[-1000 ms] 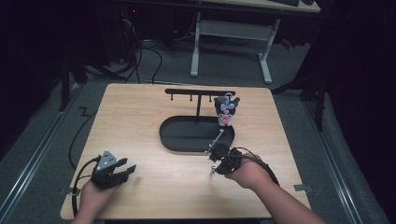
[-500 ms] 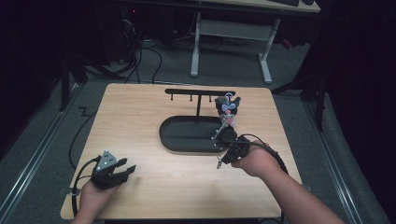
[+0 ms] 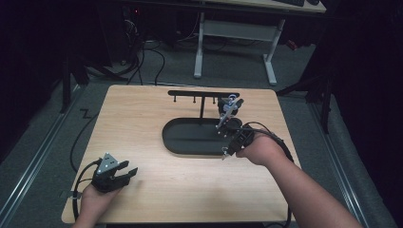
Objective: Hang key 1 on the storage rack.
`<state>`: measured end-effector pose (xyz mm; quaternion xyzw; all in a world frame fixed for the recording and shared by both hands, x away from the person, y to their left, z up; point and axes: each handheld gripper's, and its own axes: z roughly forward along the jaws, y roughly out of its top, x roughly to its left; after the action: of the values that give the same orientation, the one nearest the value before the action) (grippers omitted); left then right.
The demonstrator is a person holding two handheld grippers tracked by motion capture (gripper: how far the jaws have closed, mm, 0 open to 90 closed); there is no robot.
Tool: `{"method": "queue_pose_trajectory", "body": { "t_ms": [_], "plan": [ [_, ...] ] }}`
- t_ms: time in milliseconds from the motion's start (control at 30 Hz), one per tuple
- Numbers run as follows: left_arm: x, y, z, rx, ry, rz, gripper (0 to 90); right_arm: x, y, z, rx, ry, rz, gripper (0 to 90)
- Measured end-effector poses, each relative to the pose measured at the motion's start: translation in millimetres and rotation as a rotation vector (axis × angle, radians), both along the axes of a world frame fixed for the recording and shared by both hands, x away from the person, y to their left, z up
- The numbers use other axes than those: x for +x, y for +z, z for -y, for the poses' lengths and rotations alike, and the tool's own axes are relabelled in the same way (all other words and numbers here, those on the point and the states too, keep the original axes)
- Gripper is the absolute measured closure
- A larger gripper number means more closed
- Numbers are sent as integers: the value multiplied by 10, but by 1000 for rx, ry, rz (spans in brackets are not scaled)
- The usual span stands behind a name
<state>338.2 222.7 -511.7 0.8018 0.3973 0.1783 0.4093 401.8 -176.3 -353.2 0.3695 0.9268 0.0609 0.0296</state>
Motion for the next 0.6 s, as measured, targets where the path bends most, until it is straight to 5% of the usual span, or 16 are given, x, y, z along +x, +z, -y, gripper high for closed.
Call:
{"method": "queue_pose_trajectory", "body": {
  "t_ms": [600],
  "plan": [
    [0,-2,-13,-3,-1,-6,521,363,275,-72,-2,-50,-23,896]
  ]
}}
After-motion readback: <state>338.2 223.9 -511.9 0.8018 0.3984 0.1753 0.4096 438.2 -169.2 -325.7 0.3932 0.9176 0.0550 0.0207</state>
